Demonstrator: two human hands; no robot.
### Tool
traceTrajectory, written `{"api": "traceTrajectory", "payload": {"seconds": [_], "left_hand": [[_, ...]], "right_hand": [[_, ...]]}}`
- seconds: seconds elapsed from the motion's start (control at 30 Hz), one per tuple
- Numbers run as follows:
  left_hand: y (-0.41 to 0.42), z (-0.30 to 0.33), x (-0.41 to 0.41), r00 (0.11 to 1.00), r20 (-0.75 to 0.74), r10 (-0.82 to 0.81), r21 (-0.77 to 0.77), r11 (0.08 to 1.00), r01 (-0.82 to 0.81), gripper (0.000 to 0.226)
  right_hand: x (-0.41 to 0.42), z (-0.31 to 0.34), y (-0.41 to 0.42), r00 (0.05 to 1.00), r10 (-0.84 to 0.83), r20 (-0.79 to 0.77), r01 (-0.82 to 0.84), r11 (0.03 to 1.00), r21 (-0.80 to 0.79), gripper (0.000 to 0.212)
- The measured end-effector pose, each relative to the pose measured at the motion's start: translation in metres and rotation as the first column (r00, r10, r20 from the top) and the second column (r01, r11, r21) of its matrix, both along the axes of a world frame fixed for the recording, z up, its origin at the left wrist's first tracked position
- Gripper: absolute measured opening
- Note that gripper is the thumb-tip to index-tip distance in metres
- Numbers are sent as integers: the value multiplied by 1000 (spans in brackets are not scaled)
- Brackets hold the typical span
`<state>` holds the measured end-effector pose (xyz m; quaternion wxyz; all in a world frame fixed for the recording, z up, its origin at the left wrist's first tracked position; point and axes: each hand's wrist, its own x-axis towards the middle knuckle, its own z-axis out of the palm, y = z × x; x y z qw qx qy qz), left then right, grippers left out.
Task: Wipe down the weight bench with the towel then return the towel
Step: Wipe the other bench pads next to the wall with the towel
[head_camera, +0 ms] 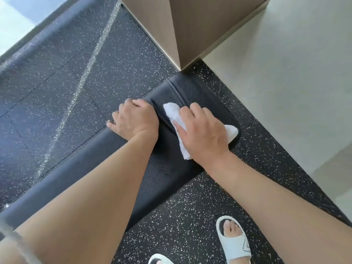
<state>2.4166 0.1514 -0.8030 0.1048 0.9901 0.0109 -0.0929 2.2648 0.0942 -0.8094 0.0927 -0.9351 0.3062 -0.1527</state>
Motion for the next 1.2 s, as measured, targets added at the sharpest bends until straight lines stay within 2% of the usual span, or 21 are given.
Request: {"api": "traceTrajectory", "payload": {"seconds": [0.13, 0.2, 0.3, 0.37, 0.4, 0.5, 0.63, 0.73, 0.83, 0.97, 1.2], "left_hand": [[15, 8, 4, 990, -66, -122, -210, 972, 105, 40], [38, 10, 6, 954, -61, -293, -300, 917, 263, 42], [109, 7, 2, 763, 115, -636, -263, 722, 641, 54], [166, 4, -5, 656, 148, -740, -163, 636, 754, 57], [194, 4, -10, 635, 131, -761, -140, 620, 772, 57], [264, 14, -31, 650, 36, -759, -136, 641, 756, 59], [327, 52, -42, 721, -108, -684, -130, 729, 672, 56], [359, 96, -35, 802, -118, -585, -129, 810, 572, 55], [383, 144, -33, 842, -75, -534, -145, 841, 521, 52], [400, 211, -35, 877, -66, -477, -175, 871, 460, 54], [422, 348, -48, 899, -22, -437, -287, 864, 413, 54]], "right_hand": [[4, 5, 20, 997, -77, -25, 77, 997, -24, 23], [4, 6, 29, 994, -99, -45, 97, 995, -31, 23], [4, 11, 60, 993, -109, -52, 107, 994, -29, 23], [0, 10, 106, 999, -2, -50, 1, 1000, -19, 23], [-2, 11, 136, 997, 57, -51, -57, 998, -3, 22], [-3, 15, 211, 984, 158, -81, -150, 983, 105, 18], [8, 35, 237, 977, 135, -166, -86, 958, 273, 27], [6, 71, 239, 963, 115, -243, 9, 890, 456, 27], [5, 117, 239, 980, 75, -185, 43, 827, 561, 26], [8, 189, 236, 992, 91, -83, -22, 796, 604, 26], [6, 337, 242, 987, 151, -48, -97, 816, 570, 26]]}}
